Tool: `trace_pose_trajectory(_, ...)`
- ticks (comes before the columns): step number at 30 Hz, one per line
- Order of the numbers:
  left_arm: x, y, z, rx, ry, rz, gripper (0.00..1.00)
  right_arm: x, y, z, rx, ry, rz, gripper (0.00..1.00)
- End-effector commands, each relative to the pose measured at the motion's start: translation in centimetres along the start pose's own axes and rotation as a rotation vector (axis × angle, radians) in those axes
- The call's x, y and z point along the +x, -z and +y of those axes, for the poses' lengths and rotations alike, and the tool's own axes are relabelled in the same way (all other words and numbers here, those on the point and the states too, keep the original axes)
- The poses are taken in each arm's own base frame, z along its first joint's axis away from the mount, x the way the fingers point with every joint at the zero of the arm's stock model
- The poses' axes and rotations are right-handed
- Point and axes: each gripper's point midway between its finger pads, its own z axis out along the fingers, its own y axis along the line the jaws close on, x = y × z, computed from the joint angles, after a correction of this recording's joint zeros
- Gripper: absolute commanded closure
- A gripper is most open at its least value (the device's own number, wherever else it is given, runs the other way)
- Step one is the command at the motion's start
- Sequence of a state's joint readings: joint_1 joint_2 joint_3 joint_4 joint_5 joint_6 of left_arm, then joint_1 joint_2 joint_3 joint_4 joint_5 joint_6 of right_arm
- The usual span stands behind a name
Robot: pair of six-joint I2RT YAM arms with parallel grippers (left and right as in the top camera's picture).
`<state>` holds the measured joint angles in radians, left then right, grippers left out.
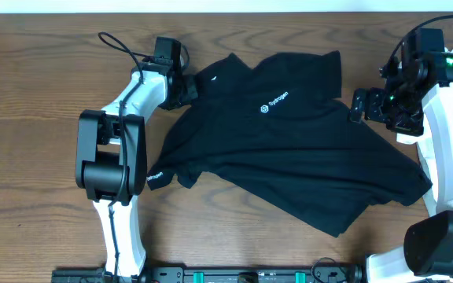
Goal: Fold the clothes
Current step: 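Pull the collar leftward with the left gripper to spread the shirt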
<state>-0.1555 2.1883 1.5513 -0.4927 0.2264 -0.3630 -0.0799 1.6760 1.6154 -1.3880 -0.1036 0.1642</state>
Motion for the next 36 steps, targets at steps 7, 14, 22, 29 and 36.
trace_pose_trajectory(7,-0.5,-0.3,4.7,-0.054,0.089,0.027,0.94,-0.1,0.6,-0.3,0.001,-0.004,-0.022,0.01)
trace_pose_trajectory(14,-1.3,1.1,11.5,-0.154,0.217,0.030,0.94,-0.1,0.6,-0.3,0.001,-0.004,-0.022,0.01)
trace_pose_trajectory(22,-0.2,3.4,19.7,-0.307,0.364,0.065,0.94,-0.1,0.6,-0.3,0.000,-0.004,-0.022,0.01)
trace_pose_trajectory(29,0.7,4.7,23.3,-0.323,0.531,0.081,0.94,-0.1,0.6,-0.3,0.000,-0.004,-0.022,0.01)
trace_pose_trajectory(36,-1.4,8.4,22.7,-0.302,0.527,-0.017,0.61,-0.1,0.6,-0.3,0.000,-0.004,-0.022,0.01)
